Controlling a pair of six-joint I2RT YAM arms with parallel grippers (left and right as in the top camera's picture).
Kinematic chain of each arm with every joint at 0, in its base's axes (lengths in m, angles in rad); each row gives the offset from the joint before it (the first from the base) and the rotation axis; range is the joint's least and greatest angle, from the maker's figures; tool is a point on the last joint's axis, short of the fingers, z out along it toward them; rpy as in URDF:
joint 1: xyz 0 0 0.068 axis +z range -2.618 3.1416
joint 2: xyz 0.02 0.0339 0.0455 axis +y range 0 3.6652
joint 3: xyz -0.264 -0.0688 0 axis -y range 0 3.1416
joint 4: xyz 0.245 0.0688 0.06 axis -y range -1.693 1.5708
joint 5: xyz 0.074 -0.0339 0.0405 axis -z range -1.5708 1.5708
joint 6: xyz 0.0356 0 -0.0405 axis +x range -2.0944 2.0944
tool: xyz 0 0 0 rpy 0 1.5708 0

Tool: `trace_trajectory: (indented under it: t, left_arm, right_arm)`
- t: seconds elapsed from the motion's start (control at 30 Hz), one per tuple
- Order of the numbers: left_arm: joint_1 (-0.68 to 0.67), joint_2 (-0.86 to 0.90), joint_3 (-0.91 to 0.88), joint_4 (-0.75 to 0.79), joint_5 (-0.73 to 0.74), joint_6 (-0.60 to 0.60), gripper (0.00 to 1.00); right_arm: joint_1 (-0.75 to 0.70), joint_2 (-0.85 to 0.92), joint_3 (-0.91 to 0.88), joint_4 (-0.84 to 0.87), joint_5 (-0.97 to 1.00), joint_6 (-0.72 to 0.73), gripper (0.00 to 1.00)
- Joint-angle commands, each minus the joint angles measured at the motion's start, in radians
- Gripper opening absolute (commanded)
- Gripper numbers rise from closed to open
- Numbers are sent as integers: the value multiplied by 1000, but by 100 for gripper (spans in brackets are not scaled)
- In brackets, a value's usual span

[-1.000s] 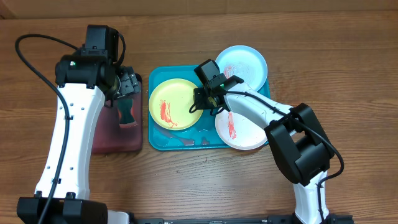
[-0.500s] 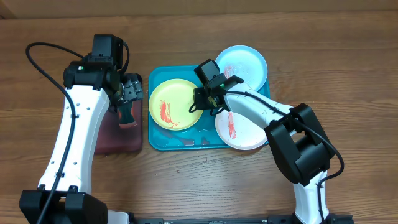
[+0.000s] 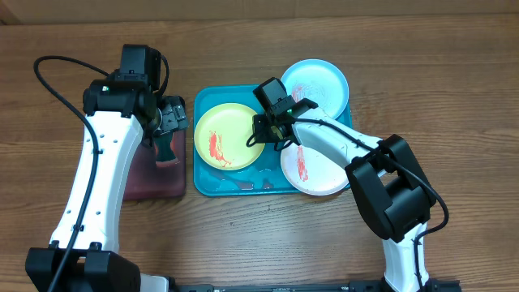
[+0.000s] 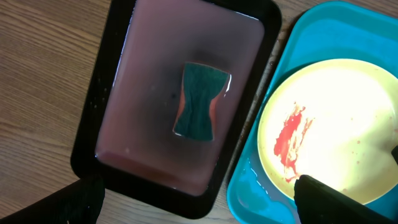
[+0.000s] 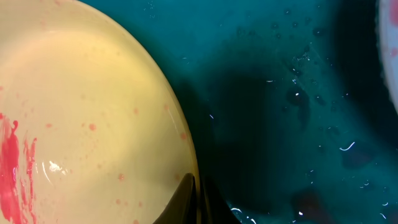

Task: Clean dirty plates on tray and stack at the side
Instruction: 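Grip the yellow plate's right rim with the right gripper, then lower left gripper into the basin and grasp the green sponge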

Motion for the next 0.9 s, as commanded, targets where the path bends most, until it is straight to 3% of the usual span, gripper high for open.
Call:
trace_trajectory:
  t: [0.0, 0.43, 0.77, 0.87]
  left_arm:
    - [4, 2, -5, 8, -13, -10, 97]
    - [6, 27, -5, 36, -24, 26, 95]
    - [45, 225, -5, 56, -1, 89, 65]
    - [54, 285, -5, 79, 43, 109, 60]
  right_arm:
    - [5, 16, 14, -11, 10, -3, 4]
    - [5, 16, 14, -11, 10, -3, 4]
    - [5, 16, 14, -11, 10, -3, 4]
    - [5, 16, 14, -11, 10, -3, 4]
